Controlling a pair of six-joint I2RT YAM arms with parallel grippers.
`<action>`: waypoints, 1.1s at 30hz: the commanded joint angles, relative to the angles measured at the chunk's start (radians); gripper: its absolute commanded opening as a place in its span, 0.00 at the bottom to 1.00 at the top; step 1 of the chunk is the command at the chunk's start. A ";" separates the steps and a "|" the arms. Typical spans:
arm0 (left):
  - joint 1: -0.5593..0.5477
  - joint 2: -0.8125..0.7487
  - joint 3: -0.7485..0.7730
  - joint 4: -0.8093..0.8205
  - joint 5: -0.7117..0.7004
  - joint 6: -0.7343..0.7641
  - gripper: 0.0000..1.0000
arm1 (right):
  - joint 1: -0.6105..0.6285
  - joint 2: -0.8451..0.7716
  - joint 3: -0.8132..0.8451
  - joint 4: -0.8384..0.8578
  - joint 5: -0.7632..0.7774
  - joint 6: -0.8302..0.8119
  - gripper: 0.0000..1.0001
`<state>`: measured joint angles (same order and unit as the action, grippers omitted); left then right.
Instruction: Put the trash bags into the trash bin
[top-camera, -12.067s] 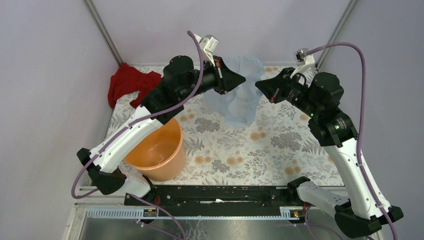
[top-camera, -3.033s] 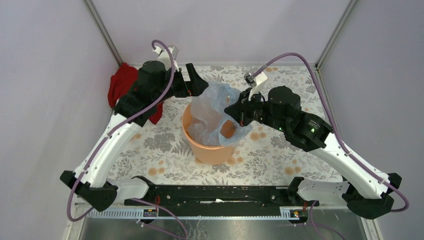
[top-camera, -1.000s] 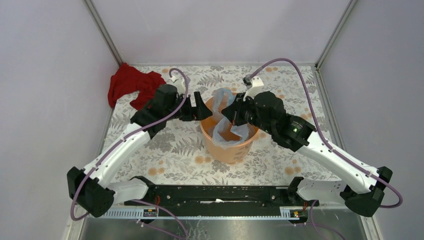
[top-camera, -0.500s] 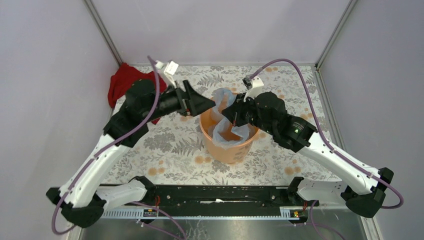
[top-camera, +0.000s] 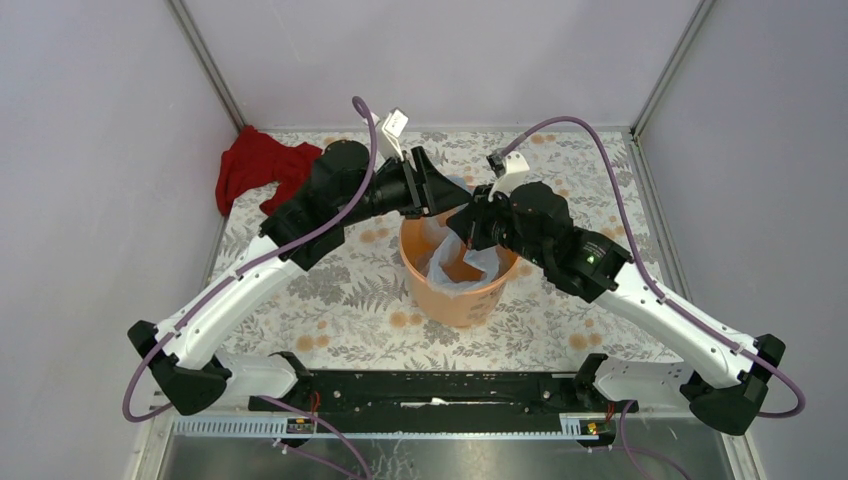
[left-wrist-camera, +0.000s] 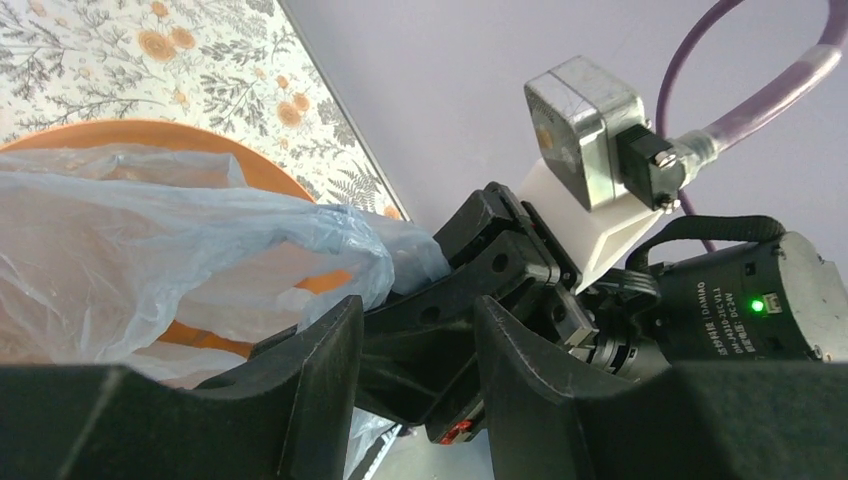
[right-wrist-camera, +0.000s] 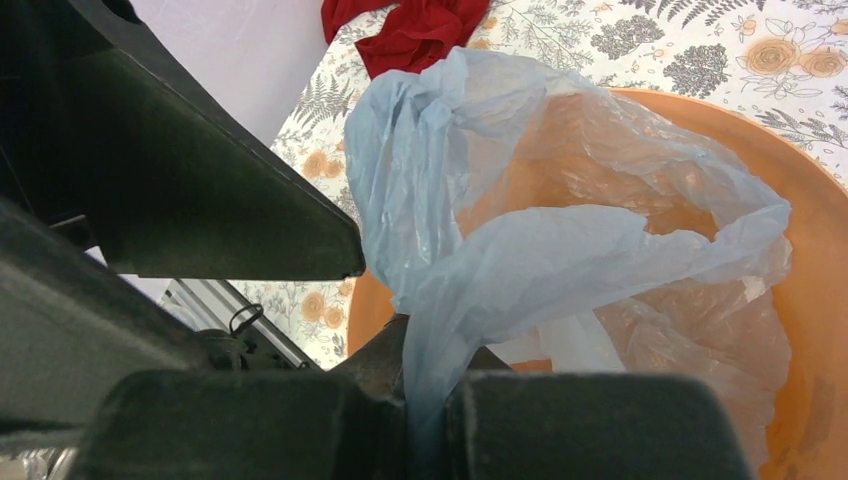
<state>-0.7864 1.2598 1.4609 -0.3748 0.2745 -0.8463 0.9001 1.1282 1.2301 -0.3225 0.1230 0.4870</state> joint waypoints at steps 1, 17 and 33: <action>0.002 0.034 0.018 0.104 -0.094 -0.010 0.47 | 0.017 -0.020 0.001 0.069 -0.048 -0.016 0.02; 0.003 0.021 -0.045 0.162 -0.201 -0.063 0.48 | 0.017 -0.034 -0.020 0.098 -0.079 -0.014 0.02; 0.005 -0.072 -0.131 0.201 -0.169 0.018 0.00 | 0.018 -0.086 0.002 -0.023 -0.031 -0.064 0.43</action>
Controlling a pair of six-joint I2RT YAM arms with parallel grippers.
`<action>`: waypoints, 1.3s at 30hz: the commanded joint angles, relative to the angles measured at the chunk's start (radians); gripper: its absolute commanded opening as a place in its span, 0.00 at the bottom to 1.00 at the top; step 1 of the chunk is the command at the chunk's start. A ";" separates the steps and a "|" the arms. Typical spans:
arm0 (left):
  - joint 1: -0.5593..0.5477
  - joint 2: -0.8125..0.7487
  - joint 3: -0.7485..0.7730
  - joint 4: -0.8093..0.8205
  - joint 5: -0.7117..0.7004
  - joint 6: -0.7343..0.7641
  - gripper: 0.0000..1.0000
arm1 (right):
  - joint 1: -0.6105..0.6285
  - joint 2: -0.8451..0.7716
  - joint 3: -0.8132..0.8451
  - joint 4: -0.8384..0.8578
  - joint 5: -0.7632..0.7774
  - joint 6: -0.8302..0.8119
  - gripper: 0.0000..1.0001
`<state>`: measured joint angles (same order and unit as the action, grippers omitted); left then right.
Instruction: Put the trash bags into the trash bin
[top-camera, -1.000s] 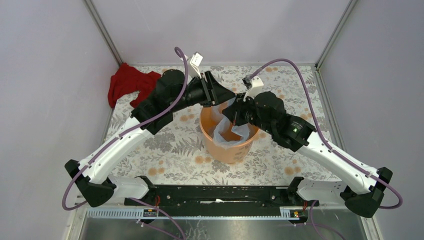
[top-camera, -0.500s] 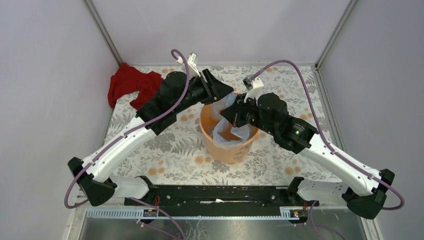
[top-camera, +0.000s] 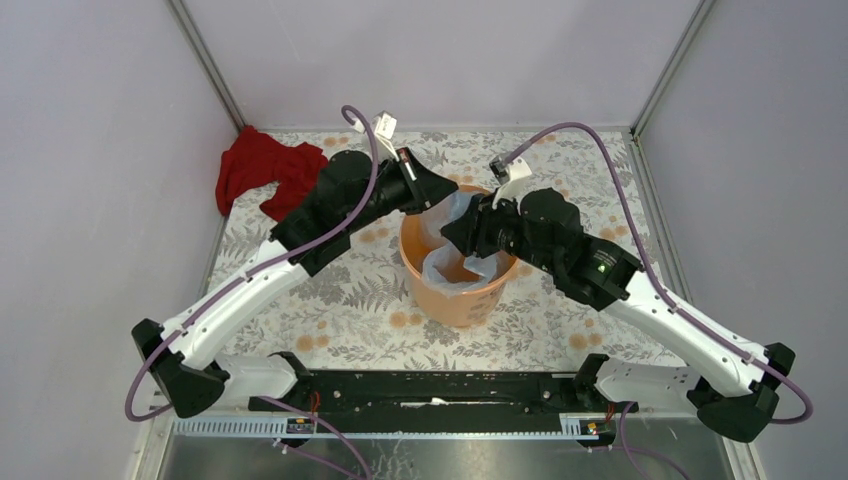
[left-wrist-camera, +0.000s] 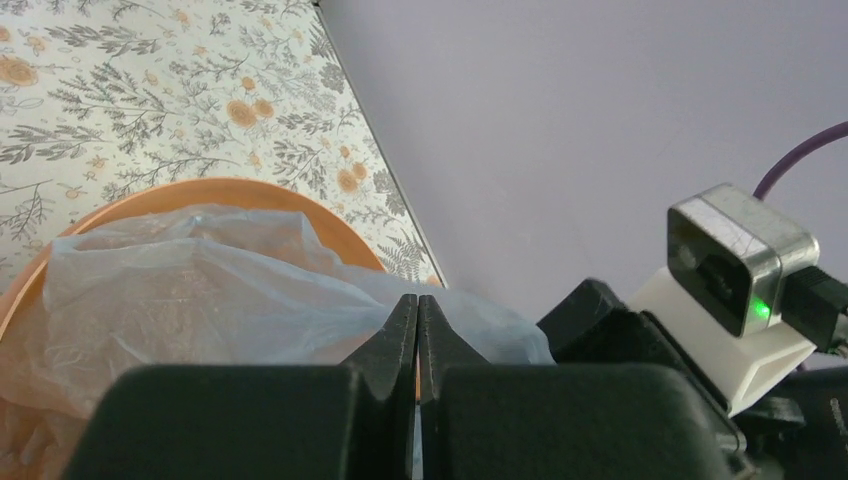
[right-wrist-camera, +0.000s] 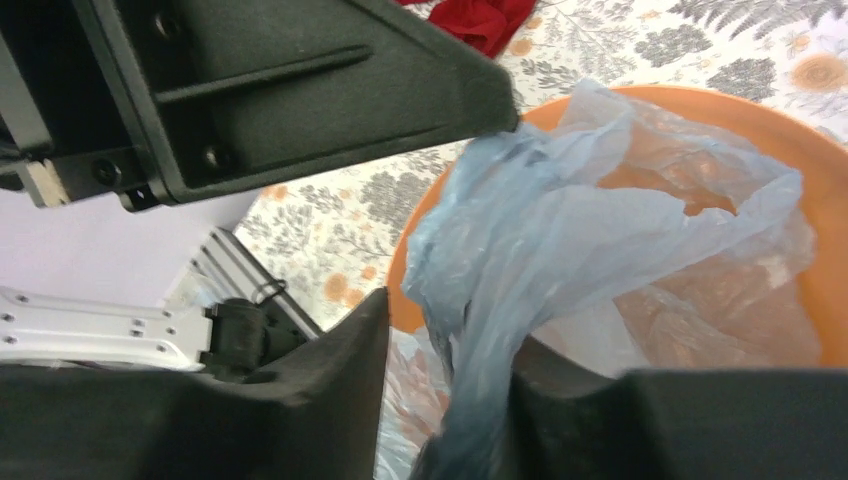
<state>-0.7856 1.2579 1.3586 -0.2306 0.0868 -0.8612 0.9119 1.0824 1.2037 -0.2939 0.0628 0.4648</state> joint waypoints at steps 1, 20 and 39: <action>0.006 -0.083 -0.040 0.056 0.019 0.034 0.00 | 0.006 -0.049 0.031 -0.073 0.044 -0.051 0.50; 0.039 -0.109 -0.129 0.082 0.234 0.020 0.27 | 0.006 -0.116 -0.033 -0.050 0.130 -0.054 0.02; -0.062 0.009 -0.092 0.070 -0.030 0.050 0.41 | 0.006 -0.143 -0.024 -0.039 0.087 -0.043 0.00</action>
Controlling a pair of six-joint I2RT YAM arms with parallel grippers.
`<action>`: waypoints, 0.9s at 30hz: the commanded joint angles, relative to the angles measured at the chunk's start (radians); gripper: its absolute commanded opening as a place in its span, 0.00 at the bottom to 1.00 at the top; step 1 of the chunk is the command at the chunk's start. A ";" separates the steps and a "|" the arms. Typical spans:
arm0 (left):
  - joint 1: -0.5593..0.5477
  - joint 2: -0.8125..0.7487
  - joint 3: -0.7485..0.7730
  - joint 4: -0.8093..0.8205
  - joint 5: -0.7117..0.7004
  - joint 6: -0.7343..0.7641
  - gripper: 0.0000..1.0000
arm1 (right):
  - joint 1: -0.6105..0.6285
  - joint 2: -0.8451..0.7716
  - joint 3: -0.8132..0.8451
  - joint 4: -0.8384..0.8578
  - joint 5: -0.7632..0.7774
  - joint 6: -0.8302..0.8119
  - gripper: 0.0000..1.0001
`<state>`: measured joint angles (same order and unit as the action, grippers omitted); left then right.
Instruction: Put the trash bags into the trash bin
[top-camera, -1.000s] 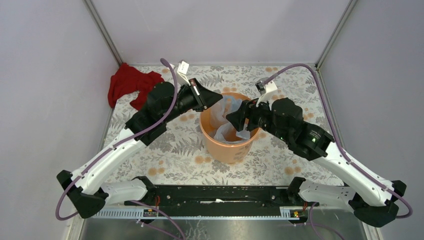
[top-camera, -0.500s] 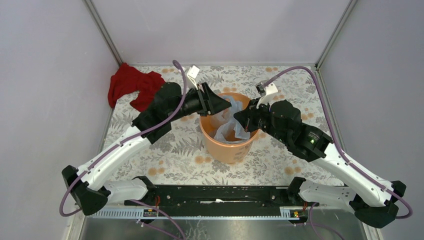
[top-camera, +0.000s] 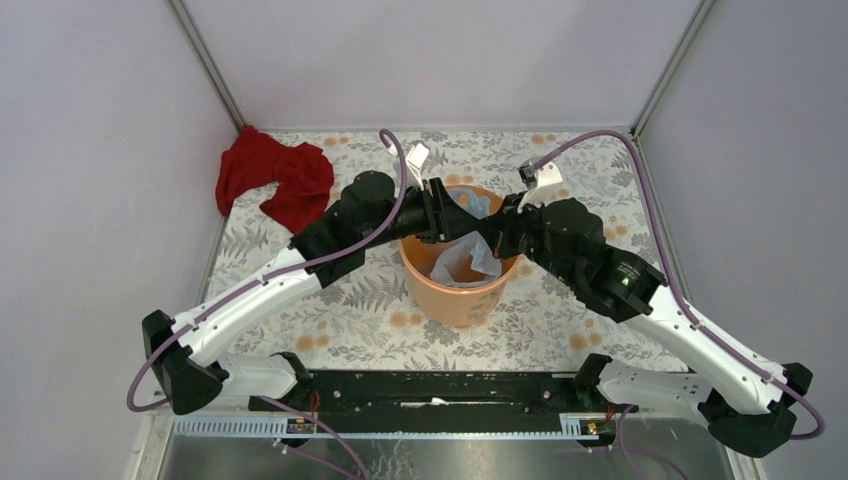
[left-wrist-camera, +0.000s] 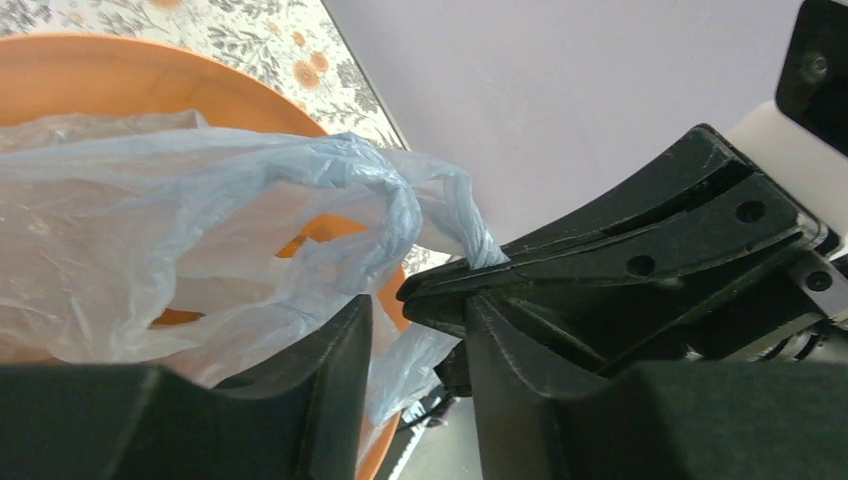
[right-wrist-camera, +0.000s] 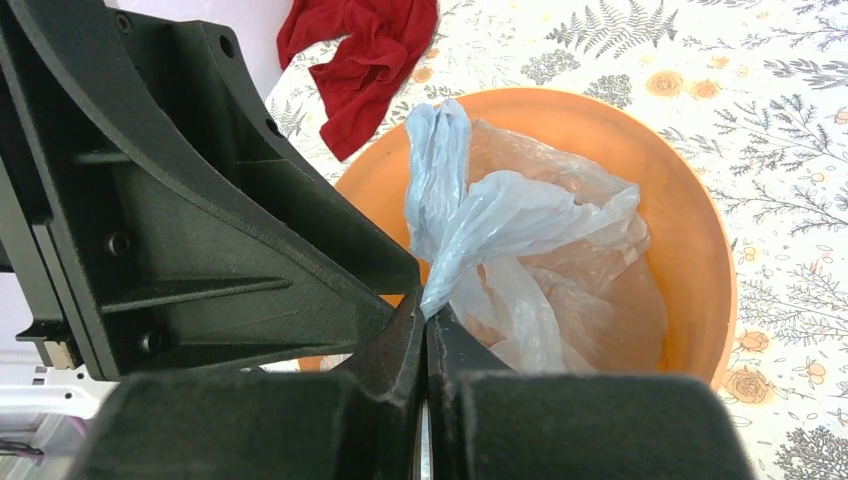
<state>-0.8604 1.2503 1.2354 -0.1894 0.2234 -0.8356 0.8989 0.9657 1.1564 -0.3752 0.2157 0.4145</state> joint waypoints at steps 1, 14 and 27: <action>0.012 0.011 0.030 0.036 -0.175 0.026 0.40 | 0.018 -0.029 0.022 0.042 -0.064 0.008 0.00; 0.013 -0.028 0.000 0.113 -0.201 0.016 0.49 | 0.019 -0.038 0.031 0.038 -0.060 -0.002 0.00; 0.012 0.028 0.019 0.125 -0.157 0.017 0.52 | 0.019 -0.047 0.027 0.035 -0.053 -0.003 0.00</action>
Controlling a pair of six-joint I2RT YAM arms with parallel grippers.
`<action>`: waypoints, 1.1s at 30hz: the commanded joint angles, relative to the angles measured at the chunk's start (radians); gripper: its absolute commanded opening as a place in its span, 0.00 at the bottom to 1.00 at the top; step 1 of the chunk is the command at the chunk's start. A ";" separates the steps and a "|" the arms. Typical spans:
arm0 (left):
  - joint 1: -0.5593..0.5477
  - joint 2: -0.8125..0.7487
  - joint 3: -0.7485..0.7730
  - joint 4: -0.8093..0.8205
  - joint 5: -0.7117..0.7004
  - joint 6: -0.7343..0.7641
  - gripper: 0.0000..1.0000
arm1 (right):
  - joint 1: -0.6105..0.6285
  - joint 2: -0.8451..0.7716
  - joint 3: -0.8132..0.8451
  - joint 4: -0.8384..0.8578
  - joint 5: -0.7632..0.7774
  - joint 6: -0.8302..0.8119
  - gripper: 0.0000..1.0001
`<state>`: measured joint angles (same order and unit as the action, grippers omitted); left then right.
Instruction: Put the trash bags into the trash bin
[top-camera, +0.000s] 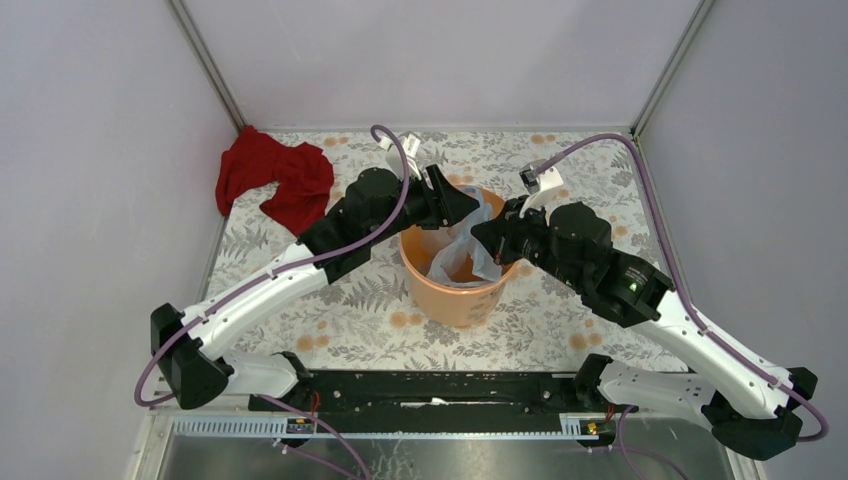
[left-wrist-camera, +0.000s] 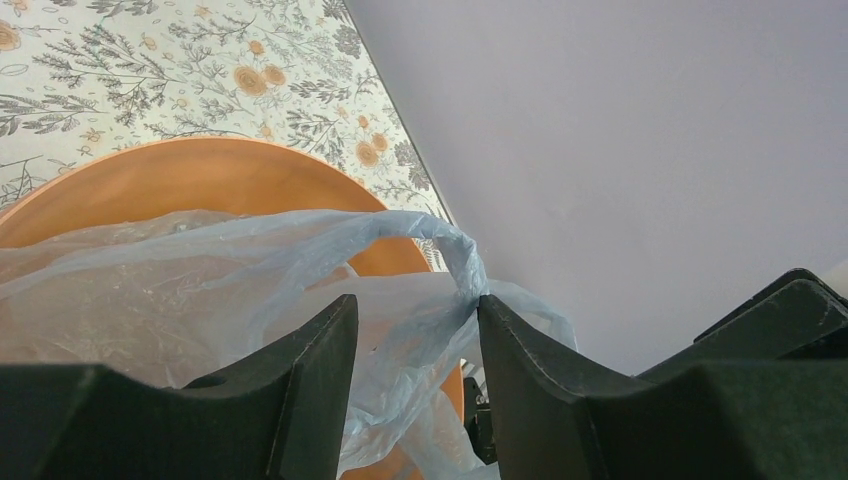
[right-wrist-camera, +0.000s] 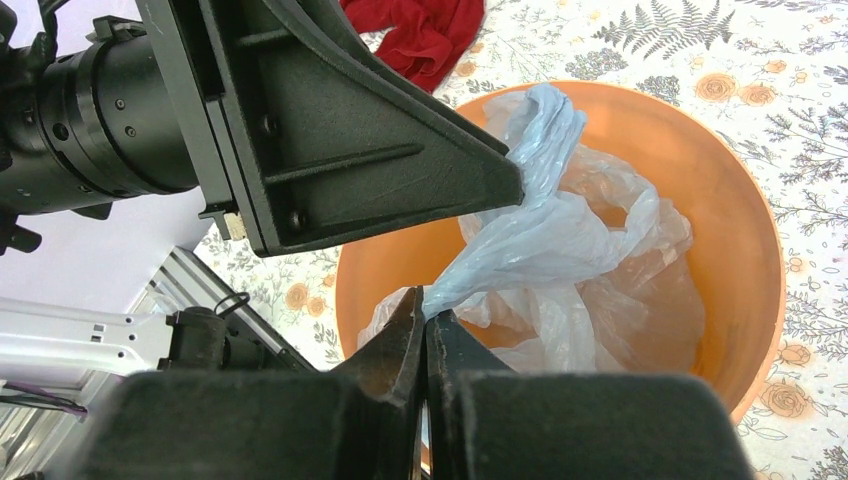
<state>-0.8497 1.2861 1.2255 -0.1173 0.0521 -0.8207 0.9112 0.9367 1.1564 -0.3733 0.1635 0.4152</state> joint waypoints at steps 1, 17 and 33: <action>0.001 -0.004 0.033 0.047 0.019 0.005 0.52 | 0.007 -0.017 0.028 0.033 0.000 -0.004 0.00; 0.009 0.015 0.111 -0.062 0.001 0.092 0.09 | 0.006 -0.022 0.075 -0.044 0.073 -0.040 0.00; 0.188 -0.328 0.069 -0.512 -0.082 0.173 0.00 | 0.006 -0.201 0.082 -0.375 0.430 -0.077 0.00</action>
<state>-0.6777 0.9882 1.3174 -0.5426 0.0109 -0.6689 0.9119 0.7685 1.2274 -0.6632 0.4915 0.3286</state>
